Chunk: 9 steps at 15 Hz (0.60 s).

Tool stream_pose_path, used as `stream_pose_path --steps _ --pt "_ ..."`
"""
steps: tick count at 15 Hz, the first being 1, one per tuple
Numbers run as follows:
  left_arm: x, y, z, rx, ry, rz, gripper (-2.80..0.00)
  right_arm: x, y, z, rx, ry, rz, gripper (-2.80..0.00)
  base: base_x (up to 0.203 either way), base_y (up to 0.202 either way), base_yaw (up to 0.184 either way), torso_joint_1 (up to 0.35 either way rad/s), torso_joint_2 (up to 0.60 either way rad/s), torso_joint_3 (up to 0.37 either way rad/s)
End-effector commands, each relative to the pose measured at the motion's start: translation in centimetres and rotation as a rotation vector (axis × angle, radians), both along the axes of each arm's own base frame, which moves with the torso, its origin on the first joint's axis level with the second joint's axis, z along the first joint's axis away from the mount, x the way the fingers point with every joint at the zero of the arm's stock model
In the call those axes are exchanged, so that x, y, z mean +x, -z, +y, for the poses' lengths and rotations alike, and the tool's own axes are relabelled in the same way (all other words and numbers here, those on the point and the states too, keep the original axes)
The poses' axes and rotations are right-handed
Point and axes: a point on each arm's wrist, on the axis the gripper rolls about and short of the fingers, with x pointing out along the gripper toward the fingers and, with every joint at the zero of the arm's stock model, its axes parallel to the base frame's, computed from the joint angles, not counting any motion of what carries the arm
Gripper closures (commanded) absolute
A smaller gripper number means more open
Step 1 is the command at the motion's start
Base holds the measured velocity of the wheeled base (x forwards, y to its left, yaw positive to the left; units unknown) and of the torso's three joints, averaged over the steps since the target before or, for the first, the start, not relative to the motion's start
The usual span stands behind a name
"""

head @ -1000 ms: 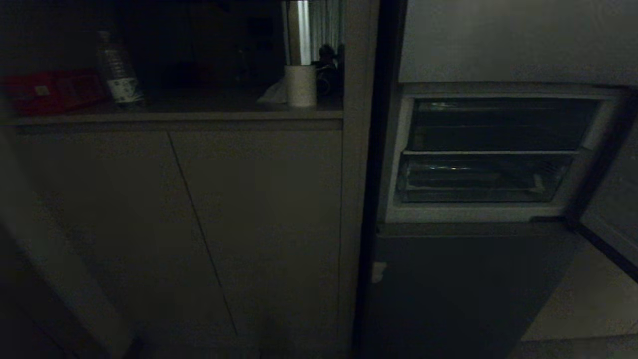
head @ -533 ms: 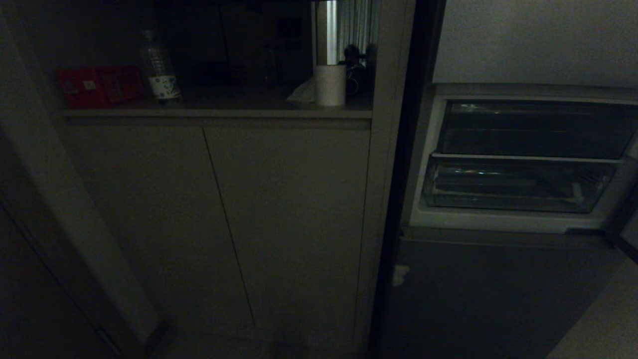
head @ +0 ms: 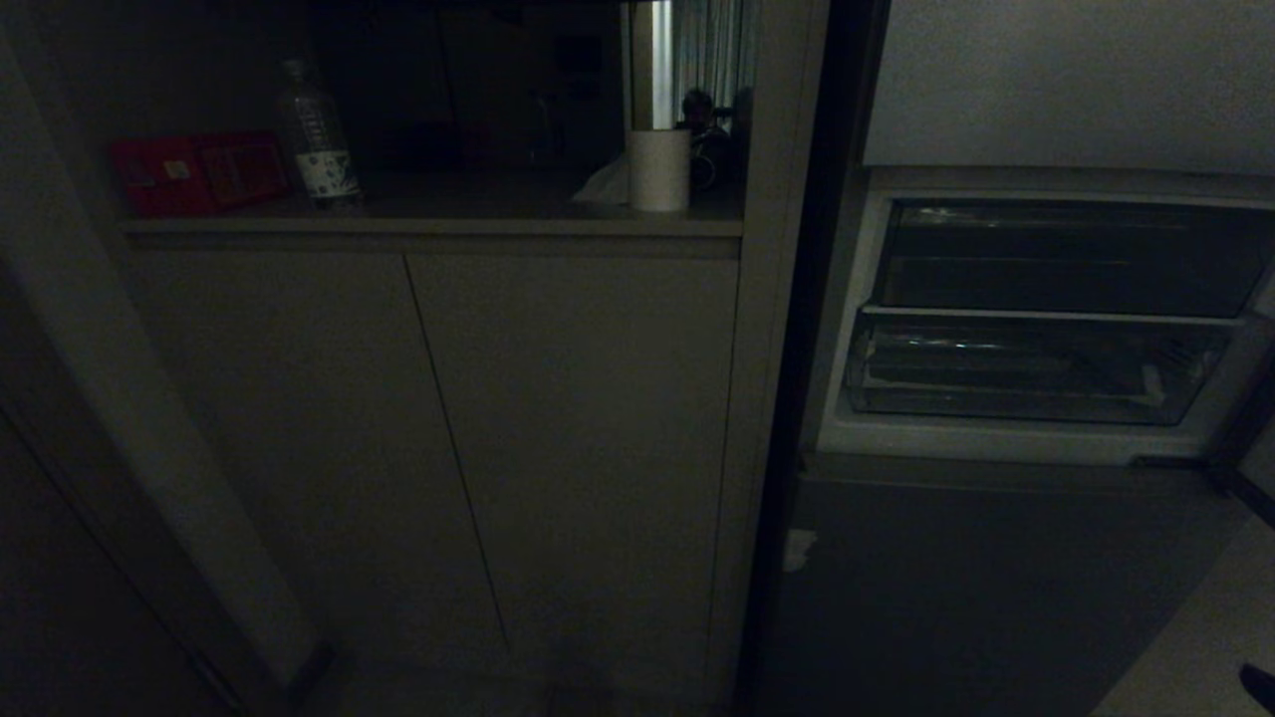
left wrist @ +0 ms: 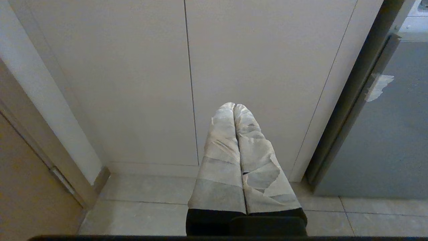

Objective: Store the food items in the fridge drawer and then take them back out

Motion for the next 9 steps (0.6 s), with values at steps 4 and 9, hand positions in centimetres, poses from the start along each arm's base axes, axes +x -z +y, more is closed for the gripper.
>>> stream_pose_path --steps 4,9 --pt "0.0 0.0 0.0 0.000 -0.001 0.002 0.00 15.0 -1.1 0.6 0.059 -0.045 0.210 -2.80 0.000 0.000 0.000 0.000 0.00 0.000" --pt "0.0 0.0 0.0 0.000 -0.001 0.002 0.00 27.4 0.4 2.5 0.047 0.030 0.135 -2.80 0.000 0.000 0.000 0.000 0.00 0.000"
